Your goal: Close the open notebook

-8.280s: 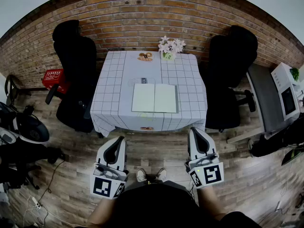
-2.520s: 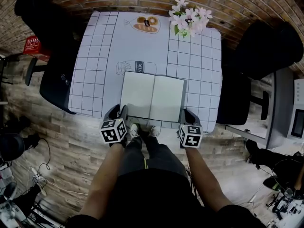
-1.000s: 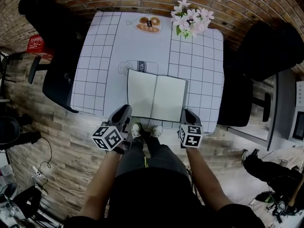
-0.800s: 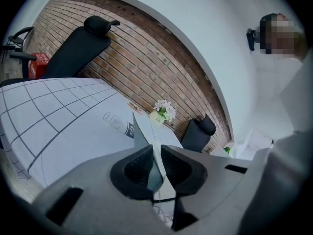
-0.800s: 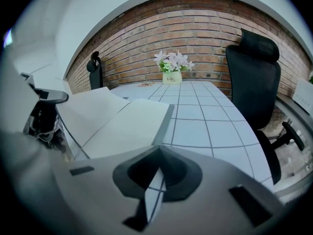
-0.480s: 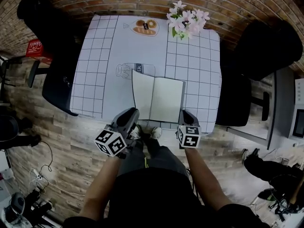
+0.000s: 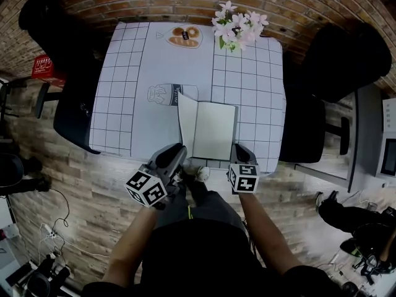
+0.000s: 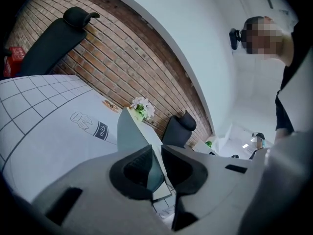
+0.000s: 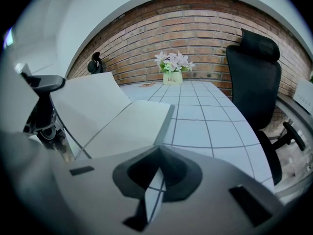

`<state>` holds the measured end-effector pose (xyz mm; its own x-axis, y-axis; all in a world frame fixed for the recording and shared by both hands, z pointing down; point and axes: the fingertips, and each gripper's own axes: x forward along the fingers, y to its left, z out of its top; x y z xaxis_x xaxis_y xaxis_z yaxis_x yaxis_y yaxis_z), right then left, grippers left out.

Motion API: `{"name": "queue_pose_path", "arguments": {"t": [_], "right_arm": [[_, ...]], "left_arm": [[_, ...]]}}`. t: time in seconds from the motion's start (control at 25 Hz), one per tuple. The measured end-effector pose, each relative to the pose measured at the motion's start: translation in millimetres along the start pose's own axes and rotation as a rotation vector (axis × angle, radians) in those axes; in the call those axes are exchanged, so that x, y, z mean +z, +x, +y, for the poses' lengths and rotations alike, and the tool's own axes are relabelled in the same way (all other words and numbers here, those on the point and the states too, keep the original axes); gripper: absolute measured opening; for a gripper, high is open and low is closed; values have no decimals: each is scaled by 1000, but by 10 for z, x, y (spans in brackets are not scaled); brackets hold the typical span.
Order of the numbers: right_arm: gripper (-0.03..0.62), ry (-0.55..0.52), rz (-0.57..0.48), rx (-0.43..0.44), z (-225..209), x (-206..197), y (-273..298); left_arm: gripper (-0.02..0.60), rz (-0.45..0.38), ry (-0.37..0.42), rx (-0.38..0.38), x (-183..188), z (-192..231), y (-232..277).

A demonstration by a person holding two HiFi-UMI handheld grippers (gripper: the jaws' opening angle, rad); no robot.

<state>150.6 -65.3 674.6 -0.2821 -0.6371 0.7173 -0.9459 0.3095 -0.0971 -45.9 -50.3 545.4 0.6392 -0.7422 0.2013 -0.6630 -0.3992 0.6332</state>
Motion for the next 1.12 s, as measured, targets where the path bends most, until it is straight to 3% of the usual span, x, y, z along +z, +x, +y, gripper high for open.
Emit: {"name": "queue_pose_path", "arguments": {"t": [0.64, 1.12], "right_arm": [[14, 36, -23, -2, -90, 11, -95], [14, 66, -45, -22, -210, 37, -188]], "left_arm": [[69, 56, 92, -66, -136, -329, 226], [75, 86, 112, -107, -233, -460, 362]]}}
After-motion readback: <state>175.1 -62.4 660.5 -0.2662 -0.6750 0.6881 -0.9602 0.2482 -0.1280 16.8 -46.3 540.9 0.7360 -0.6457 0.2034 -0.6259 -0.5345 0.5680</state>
